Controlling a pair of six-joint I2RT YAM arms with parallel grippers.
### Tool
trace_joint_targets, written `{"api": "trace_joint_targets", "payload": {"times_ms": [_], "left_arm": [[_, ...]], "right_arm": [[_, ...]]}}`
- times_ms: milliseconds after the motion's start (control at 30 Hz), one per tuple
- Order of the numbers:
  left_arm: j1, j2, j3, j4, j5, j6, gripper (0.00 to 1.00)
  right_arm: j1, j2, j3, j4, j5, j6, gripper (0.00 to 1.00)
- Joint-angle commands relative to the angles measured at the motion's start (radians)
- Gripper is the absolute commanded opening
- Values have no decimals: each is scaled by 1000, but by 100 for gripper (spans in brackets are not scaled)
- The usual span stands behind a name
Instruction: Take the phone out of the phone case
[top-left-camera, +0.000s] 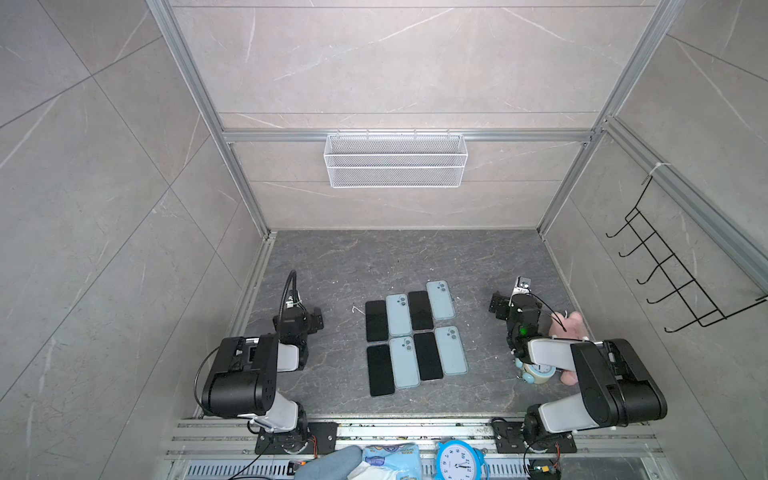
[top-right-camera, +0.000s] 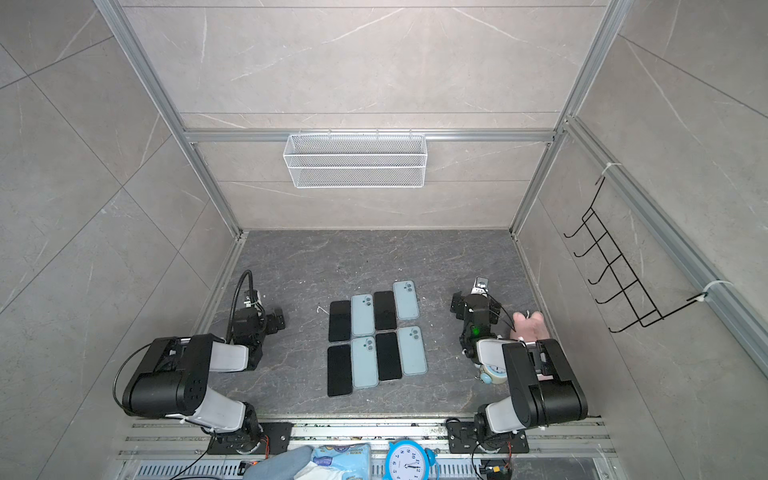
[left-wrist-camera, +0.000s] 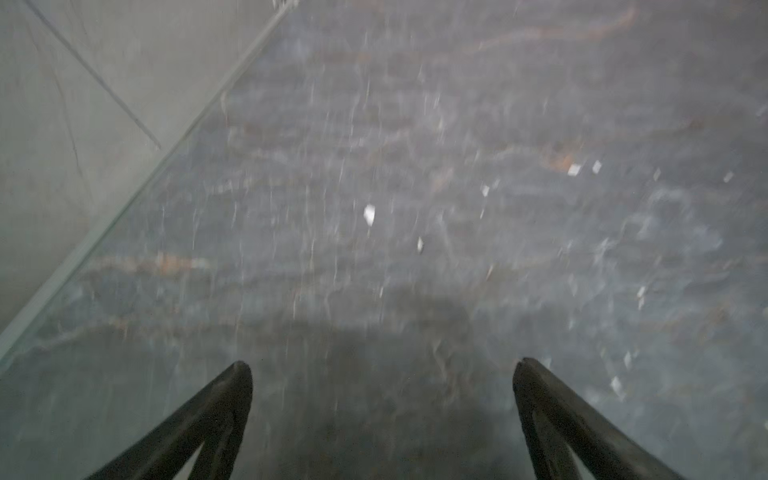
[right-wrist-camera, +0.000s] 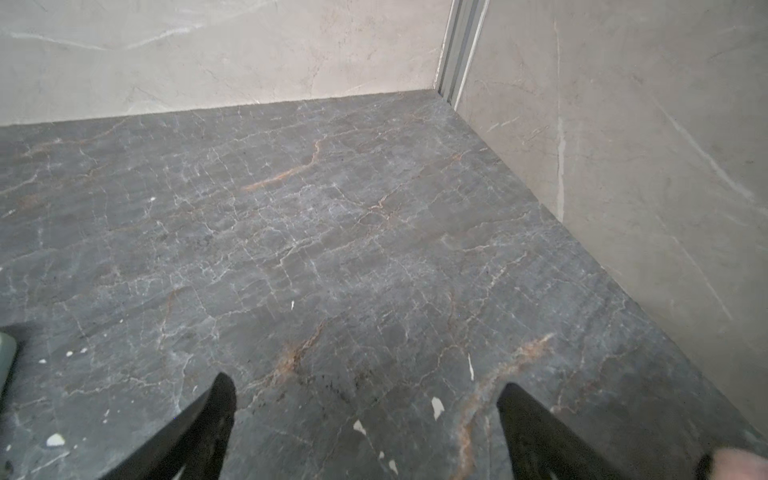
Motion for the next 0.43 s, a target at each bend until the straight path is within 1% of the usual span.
{"api": "trace_joint_targets", "payload": {"times_ms": [0, 33, 400], "left_arm": [[13, -15, 22, 79, 59, 16, 100], [13, -29, 28, 36, 62, 13, 100], [14, -29, 28, 42, 59, 16, 100]], "right_arm": [[0, -9, 7, 44, -45, -26, 100], [0, -8, 11, 37, -47, -29, 100], [2, -6, 16, 31, -47, -25, 100]]}}
